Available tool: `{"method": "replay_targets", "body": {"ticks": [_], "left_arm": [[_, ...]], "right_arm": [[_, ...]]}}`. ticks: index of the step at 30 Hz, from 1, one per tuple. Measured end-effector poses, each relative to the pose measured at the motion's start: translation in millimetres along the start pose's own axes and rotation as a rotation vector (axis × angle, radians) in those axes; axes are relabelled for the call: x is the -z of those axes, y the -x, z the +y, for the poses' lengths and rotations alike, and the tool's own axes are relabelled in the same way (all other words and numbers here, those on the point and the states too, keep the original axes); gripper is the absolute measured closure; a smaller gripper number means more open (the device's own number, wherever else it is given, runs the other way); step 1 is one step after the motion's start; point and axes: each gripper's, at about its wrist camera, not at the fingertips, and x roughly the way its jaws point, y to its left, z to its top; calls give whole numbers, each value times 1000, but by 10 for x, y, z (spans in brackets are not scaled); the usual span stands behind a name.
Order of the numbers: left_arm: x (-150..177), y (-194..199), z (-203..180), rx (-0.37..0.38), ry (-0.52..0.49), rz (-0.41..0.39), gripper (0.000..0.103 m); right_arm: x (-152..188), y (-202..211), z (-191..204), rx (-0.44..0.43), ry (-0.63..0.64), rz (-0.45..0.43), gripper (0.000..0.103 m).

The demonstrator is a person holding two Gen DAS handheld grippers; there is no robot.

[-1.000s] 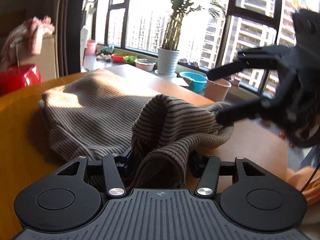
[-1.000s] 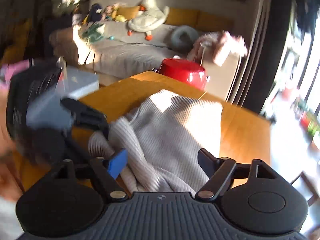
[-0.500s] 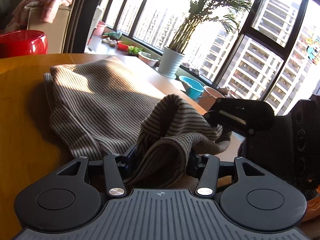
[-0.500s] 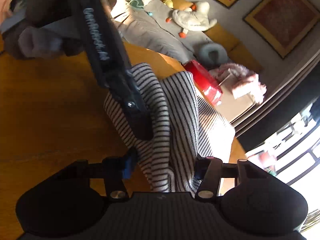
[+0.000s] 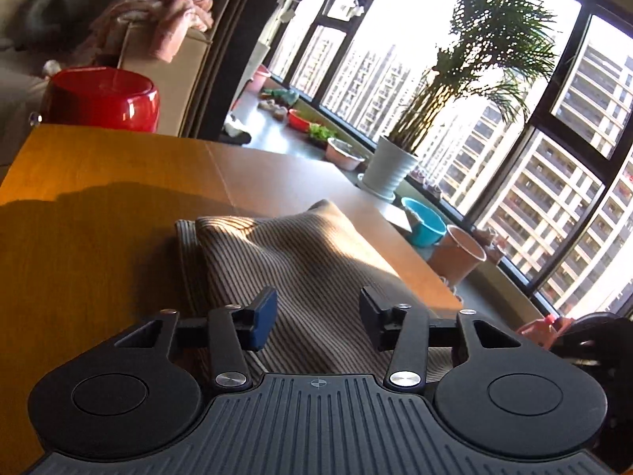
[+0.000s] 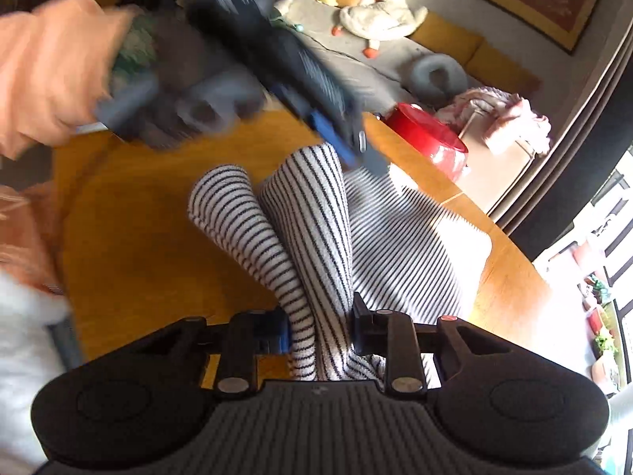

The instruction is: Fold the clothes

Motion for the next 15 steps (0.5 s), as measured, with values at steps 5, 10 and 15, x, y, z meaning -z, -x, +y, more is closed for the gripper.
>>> {"method": "replay_targets", "body": {"ticks": [5, 10, 15], "left_arm": [[102, -156, 30, 40, 7, 47, 57], [109, -173, 50, 51, 1, 38, 57], [69, -54, 306, 17, 49, 3, 55]], "right_arm": [[-213, 519, -163, 28, 14, -58, 77], [-474, 518, -654, 35, -33, -111, 76], [-522, -311, -1251, -50, -174, -46, 76]]}}
